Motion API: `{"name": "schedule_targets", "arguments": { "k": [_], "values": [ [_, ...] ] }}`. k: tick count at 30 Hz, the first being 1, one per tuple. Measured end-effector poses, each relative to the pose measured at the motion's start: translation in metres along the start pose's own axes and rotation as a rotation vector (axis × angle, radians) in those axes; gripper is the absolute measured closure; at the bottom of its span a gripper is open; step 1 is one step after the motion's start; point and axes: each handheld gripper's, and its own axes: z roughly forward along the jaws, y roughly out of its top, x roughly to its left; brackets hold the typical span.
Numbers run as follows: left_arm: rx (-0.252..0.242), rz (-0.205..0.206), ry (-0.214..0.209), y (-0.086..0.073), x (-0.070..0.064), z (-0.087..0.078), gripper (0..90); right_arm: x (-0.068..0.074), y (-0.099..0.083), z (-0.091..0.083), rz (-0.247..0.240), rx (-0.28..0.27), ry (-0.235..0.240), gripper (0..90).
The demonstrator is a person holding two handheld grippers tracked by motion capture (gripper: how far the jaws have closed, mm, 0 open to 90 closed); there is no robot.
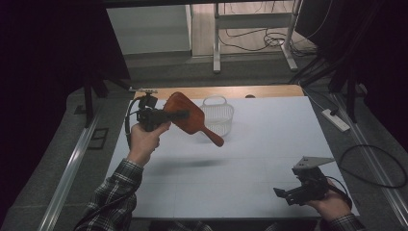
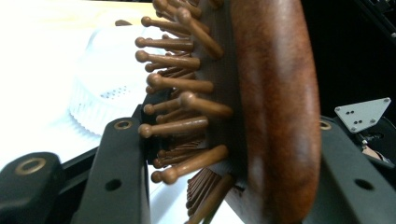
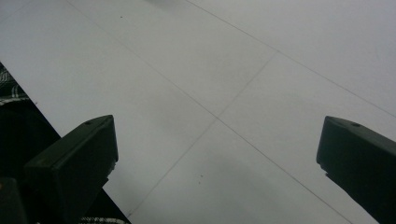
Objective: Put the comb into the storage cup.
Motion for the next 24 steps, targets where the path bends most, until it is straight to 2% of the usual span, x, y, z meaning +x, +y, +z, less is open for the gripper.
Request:
{"name": "schedule_targets", "arguments": {
  "k": [9,18,24],
  "values": [
    [-0.02,-0.004,0.018,0.013,0.003,-0.007,54.0,-0.004,-0.005,-0.009,0.028,-0.002,-0.022,0.0],
    [-0.027,-0.01,0.025,0.021,0.003,-0.009,54.0,-0.005,-0.01,-0.018,0.063,-0.006,-0.094,0.0],
    [-0.037,-0.011,0.022,0.025,0.003,-0.009,54.0,-0.007,-0.014,-0.024,0.092,0.002,-0.113,0.0]
  ]
}}
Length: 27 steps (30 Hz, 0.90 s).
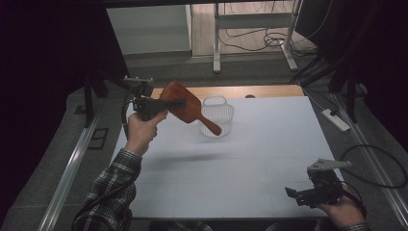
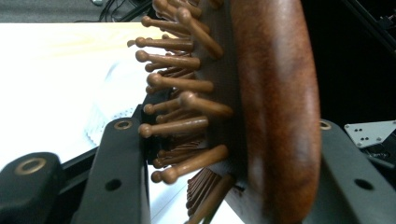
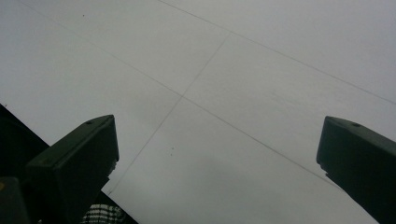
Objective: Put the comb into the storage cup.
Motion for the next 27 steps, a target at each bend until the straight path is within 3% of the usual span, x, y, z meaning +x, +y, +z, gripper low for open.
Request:
{"name": "schedule_targets", "arguments": {
  "k": [5,16,27],
  "values": [
    [-0.005,-0.002,0.009,0.004,0.001,0.0,54.0,-0.001,-0.003,-0.004,0.019,-0.005,-0.013,0.0],
    [-0.032,-0.018,0.02,0.016,0.003,-0.001,54.0,0.001,-0.003,-0.004,0.003,0.0,-0.025,0.0],
    [-0.044,-0.029,0.069,0.027,0.011,0.013,54.0,0.001,-0.003,-0.004,0.0,0.005,-0.022,0.0]
  ]
}}
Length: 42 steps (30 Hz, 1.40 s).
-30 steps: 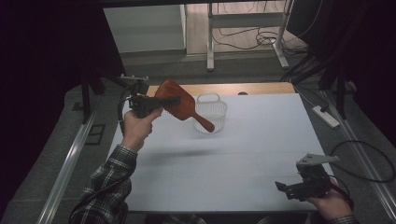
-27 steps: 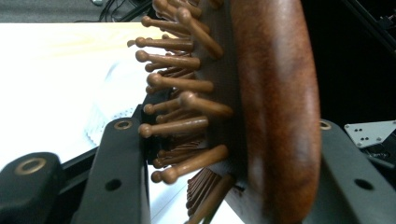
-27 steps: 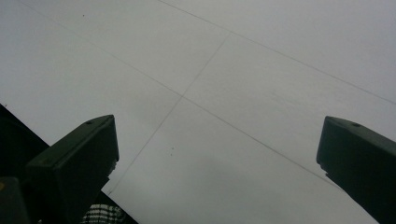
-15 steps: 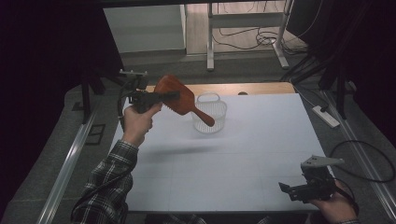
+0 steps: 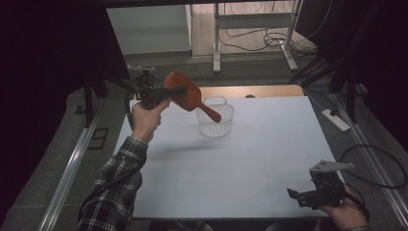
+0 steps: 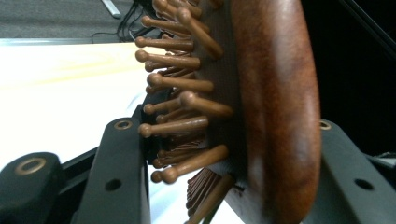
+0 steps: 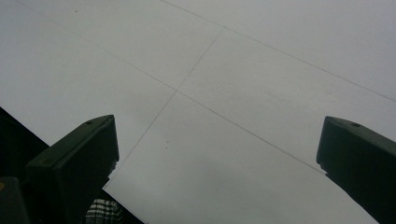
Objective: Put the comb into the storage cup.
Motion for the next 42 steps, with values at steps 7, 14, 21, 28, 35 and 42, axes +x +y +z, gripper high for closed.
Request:
{"name": "schedule_targets", "arguments": {
  "k": [7,14,21,28,35,42],
  "values": [
    [-0.009,-0.022,0.023,0.003,0.009,0.011,54.0,0.0,0.0,0.0,0.001,0.0,0.002,0.0],
    [-0.009,-0.038,0.04,0.001,0.016,0.022,54.0,0.0,0.0,0.001,-0.001,0.003,0.003,0.0],
    [-0.003,-0.041,0.053,-0.004,0.018,0.037,54.1,0.0,0.0,0.0,-0.002,0.002,0.002,0.0],
    [0.003,-0.045,0.056,-0.008,0.02,0.049,54.0,0.0,0.0,0.0,-0.002,0.005,0.0,0.0],
    [0.013,-0.044,0.059,-0.014,0.02,0.062,54.0,0.001,0.0,0.001,-0.005,0.008,0.001,0.0],
    [0.017,-0.047,0.065,-0.019,0.02,0.072,54.0,0.001,0.0,0.001,-0.008,0.009,0.001,0.0]
  ]
}}
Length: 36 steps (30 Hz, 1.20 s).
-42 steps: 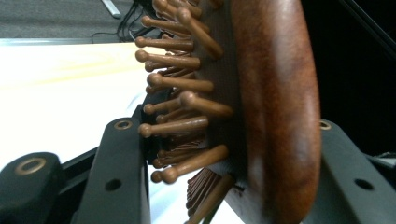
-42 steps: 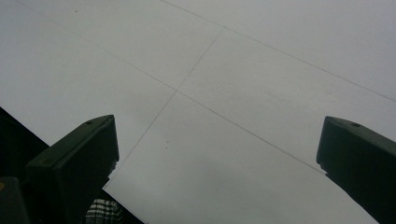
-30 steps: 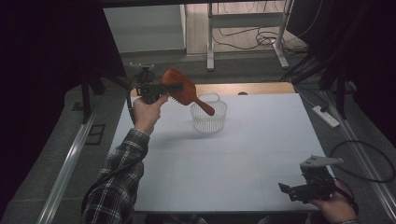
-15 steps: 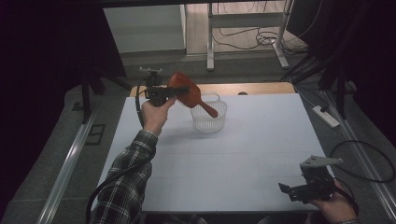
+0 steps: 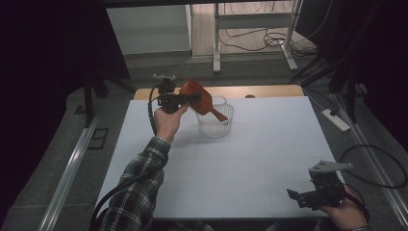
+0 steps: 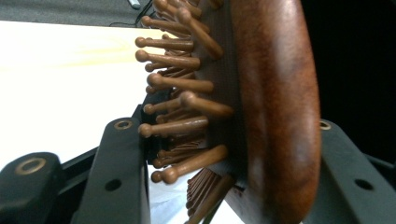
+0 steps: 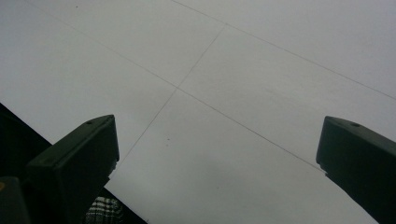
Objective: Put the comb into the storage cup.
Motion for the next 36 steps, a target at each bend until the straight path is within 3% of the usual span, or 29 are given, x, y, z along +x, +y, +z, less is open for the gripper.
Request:
{"name": "schedule_targets", "arguments": {
  "k": [20,36],
  "values": [
    [0.005,0.001,0.04,-0.012,0.001,0.022,53.7,0.001,0.0,0.001,-0.009,0.01,0.003,0.0],
    [0.002,0.009,0.066,-0.018,0.003,0.029,53.3,0.0,0.0,0.001,-0.008,0.013,0.006,0.0]
  ]
}}
